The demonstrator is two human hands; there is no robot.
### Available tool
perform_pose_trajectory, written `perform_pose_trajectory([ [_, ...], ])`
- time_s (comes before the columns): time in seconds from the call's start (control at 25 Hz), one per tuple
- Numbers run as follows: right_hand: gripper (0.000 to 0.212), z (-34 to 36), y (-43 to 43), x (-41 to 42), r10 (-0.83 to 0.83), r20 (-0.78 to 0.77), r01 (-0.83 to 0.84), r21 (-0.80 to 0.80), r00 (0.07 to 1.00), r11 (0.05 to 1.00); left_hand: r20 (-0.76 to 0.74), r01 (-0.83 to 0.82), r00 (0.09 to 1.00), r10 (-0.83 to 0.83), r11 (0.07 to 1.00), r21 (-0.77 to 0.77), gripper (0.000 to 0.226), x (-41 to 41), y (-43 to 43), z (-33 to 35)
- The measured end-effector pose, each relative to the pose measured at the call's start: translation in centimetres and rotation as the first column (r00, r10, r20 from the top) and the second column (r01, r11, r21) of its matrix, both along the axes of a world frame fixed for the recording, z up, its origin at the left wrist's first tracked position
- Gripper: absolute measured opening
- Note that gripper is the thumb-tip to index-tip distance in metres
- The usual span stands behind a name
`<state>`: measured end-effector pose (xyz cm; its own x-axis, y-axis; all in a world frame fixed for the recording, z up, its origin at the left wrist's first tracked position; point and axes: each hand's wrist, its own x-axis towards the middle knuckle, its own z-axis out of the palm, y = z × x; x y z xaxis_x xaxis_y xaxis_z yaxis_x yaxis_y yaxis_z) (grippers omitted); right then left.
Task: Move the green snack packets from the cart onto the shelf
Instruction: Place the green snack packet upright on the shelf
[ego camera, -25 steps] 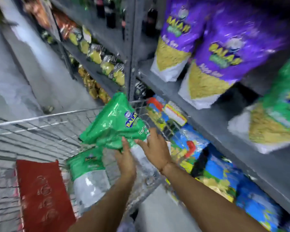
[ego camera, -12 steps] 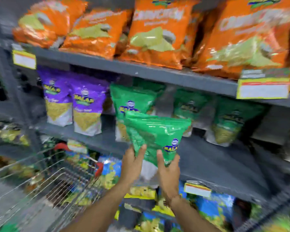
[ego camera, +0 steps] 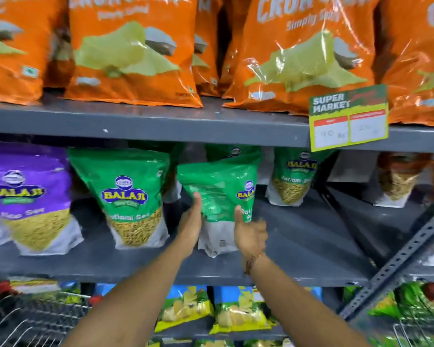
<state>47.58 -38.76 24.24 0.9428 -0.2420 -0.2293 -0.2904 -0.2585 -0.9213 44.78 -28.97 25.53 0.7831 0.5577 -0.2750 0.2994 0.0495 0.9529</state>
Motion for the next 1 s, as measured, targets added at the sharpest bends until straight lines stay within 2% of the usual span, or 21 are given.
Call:
perform_pose_trajectory([
  [0.04,0.074,-0.2,0.9,-0.5,-0.11,-0.096,0.11,-0.004,0.989,0.994,0.016,-0.077,0.997,0.078,0.997,-0.027,0.083,0.5,0.8,-0.9],
  [0.12,0.073,0.2,2.7,-0.9,-0.208,-0.235,0.24,0.12,0.949,0.963,0.099,-0.212,0.967,0.233,0.959,-0.189,0.087,1.9,2.0,-2.7],
  [0.2,0.068,0.4,3.1,0.3,-0.278,-0.287,0.364,0.31,0.917,0.878,0.169,-0.197,0.946,0.277,0.904,-0.379,0.085,3.2,2.3,-3.8],
  [0.24,0.066,0.6,3.0,1.1,-0.305,-0.278,0.395,0.375,0.911,0.838,0.211,-0.141,0.945,0.249,0.895,-0.424,0.08,4.0,2.5,-4.1],
  [0.28,0.062,0.5,2.7,2.1,-0.31,-0.258,0.398,0.456,0.915,0.796,0.25,-0.076,0.947,0.202,0.896,-0.438,0.073,4.7,2.6,-4.3],
  [0.36,0.048,-0.7,1.6,4.0,-0.163,-0.148,0.22,0.692,0.975,0.688,0.294,0.043,0.952,0.087,0.912,-0.408,0.064,5.3,2.7,-4.7],
  [0.44,0.035,-1.5,-0.1,5.0,-0.086,-0.066,0.105,0.795,0.994,0.597,0.235,-0.031,0.967,0.101,0.957,-0.288,0.073,5.3,3.5,-5.0],
  [0.52,0.032,-2.1,-1.7,5.2,-0.175,-0.075,0.165,0.791,0.982,0.589,0.179,-0.171,0.964,0.199,0.972,-0.162,0.069,5.2,4.4,-4.7],
  [0.56,0.033,-2.3,-2.0,4.6,-0.215,-0.076,0.196,0.761,0.974,0.619,0.159,-0.162,0.97,0.184,0.976,-0.144,0.067,5.3,4.5,-4.6],
  [0.64,0.04,-2.5,-1.8,3.0,-0.184,-0.024,0.148,0.701,0.983,0.698,0.08,0.037,0.996,-0.029,0.994,-0.106,0.072,5.6,4.0,-4.6],
  [0.68,0.046,-2.4,-1.4,2.4,-0.111,0.009,0.074,0.699,0.994,0.712,0.039,0.14,0.99,-0.138,0.988,-0.057,0.072,5.4,3.5,-4.9],
  [0.72,0.051,-2.4,-1.1,2.2,-0.039,0.025,0.01,0.705,0.999,0.709,-0.004,0.18,0.984,-0.18,0.984,-0.003,0.067,5.0,2.9,-4.9],
  [0.84,0.053,-1.0,-1.8,2.1,0.108,0.025,-0.095,0.701,0.994,0.707,-0.008,0.115,0.993,-0.115,0.987,0.108,0.056,2.9,1.0,-4.7],
  [0.92,0.05,-0.6,-2.6,2.5,0.128,0.043,-0.124,0.657,0.991,0.744,0.005,0.074,0.997,-0.076,0.99,0.12,0.047,2.0,-0.1,-4.1],
  [1.0,0.046,-1.0,-2.4,2.0,0.113,0.044,-0.115,0.648,0.993,0.753,-0.002,0.023,1.0,-0.023,0.986,0.165,0.049,1.1,-0.4,-3.7],
])
